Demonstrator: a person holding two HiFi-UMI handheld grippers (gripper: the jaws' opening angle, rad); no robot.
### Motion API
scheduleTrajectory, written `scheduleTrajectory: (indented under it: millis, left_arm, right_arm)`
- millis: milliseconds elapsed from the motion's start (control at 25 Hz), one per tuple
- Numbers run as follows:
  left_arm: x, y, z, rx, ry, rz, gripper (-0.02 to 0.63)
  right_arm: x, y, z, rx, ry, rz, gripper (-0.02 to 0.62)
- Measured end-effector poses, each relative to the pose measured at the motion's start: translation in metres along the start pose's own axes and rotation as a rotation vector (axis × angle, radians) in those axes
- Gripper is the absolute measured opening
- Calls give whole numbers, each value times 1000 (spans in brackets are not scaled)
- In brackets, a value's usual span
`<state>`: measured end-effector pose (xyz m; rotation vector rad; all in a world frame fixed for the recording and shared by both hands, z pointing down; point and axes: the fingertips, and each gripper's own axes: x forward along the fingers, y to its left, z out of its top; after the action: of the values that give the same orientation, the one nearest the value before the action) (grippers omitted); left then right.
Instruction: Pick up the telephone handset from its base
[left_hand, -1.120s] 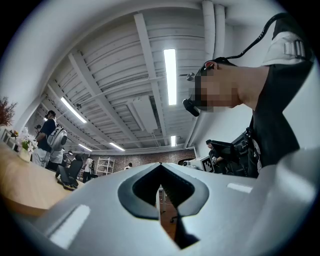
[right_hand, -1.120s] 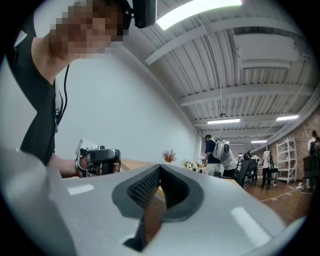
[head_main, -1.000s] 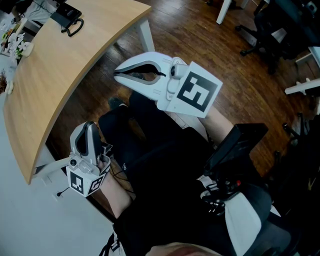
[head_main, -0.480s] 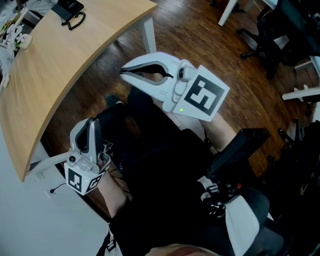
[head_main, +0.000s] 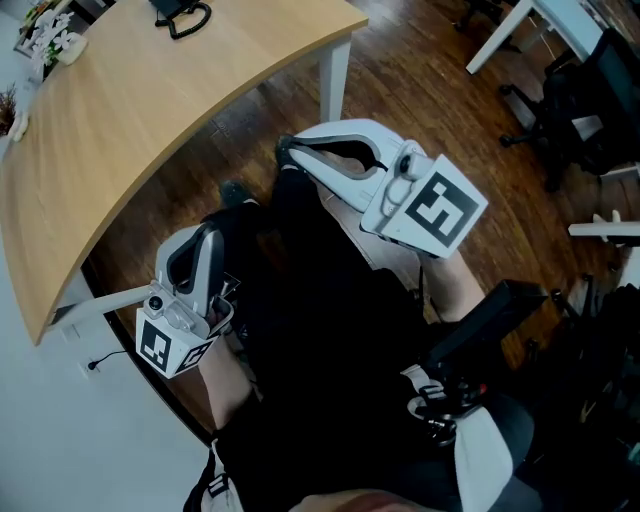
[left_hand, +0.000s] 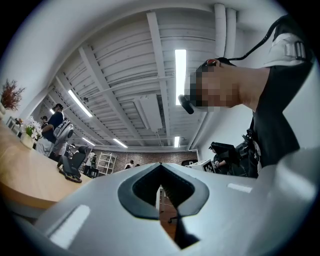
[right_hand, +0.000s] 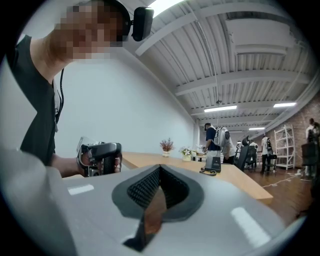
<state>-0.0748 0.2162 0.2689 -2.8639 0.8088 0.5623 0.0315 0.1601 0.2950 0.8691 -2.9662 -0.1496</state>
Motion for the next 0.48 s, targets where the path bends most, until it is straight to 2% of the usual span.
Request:
scheduleTrajectory:
  millis: [160,480]
  left_arm:
    - [4,17,7,16,-19,14,3]
    - [40,49,1,30,-30,11,3]
  right_arm:
    - [13,-10,1,-15,10,11,3]
    - [32,-50,12,-28,-52,26,3]
